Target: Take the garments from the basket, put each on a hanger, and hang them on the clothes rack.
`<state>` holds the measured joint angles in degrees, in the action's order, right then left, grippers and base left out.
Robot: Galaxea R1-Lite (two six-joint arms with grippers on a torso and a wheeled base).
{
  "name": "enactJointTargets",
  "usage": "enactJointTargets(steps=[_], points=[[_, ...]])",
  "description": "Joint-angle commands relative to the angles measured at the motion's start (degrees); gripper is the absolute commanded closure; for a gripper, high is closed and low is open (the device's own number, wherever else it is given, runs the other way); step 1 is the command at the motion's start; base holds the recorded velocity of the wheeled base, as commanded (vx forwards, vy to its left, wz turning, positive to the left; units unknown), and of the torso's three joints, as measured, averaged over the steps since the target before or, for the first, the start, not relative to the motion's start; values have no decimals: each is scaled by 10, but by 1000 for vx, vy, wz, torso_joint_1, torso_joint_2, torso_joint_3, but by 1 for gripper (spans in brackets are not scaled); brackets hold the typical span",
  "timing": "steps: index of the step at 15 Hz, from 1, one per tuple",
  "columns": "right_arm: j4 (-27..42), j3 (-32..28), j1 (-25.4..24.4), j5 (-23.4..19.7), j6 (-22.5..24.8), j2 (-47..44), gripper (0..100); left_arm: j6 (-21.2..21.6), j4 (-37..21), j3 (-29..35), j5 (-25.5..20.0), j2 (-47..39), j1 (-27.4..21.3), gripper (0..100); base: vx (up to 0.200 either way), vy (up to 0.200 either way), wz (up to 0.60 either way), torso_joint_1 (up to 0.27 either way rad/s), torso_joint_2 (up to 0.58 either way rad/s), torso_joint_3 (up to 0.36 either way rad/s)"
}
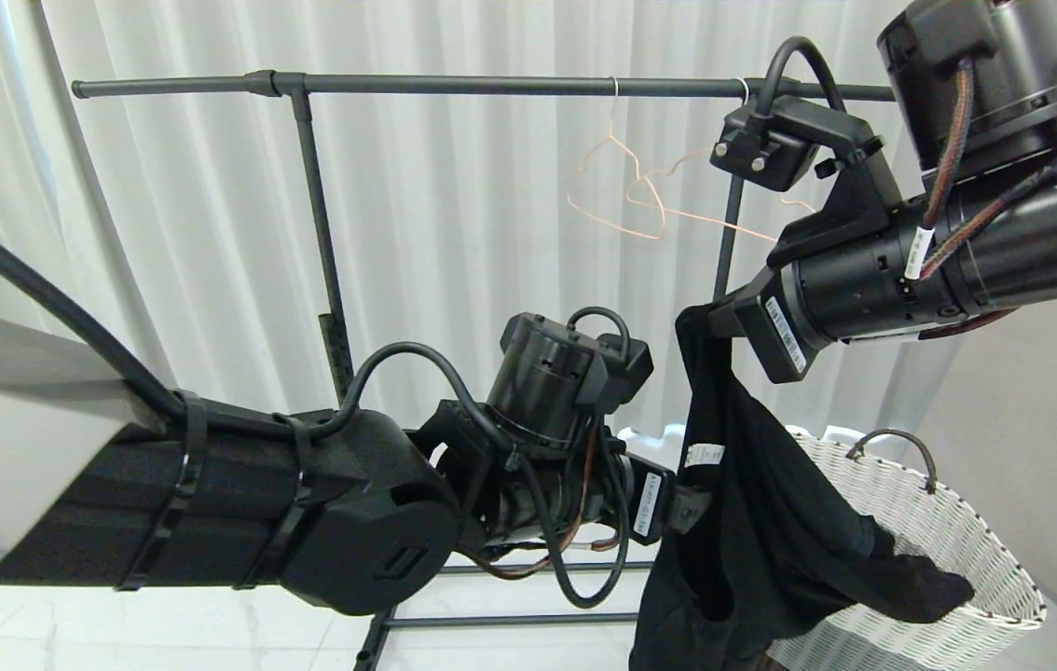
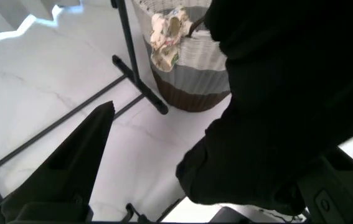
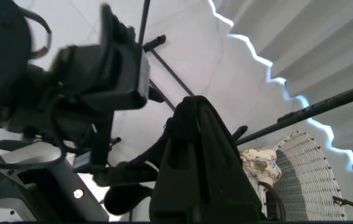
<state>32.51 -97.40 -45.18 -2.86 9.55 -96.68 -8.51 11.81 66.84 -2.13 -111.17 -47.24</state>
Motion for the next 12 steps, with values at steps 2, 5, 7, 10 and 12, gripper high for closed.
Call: enactJointTargets(steps=[2, 5, 7, 10, 12], points=[[0, 0, -2, 0, 0, 9, 100, 3, 0, -31, 17, -11, 8, 0, 0, 0, 0, 0, 0, 0], [2, 1, -2, 0, -1, 16, 100, 2, 0, -41, 18, -18, 13, 0, 0, 0, 0, 0, 0, 0], [2, 1, -2, 0, -1, 17, 100, 2, 0, -46, 19, -17, 13, 100, 0, 0, 0, 0, 0, 0], [4, 7, 0, 3, -4, 24, 100, 2, 1, -61, 78, -14, 10, 100, 0, 0, 0, 0, 0, 0], [3, 15, 2, 5, -21, 25, 100, 1, 1, -91, 122, 10, 8, 100, 0, 0, 0, 0, 0, 0]])
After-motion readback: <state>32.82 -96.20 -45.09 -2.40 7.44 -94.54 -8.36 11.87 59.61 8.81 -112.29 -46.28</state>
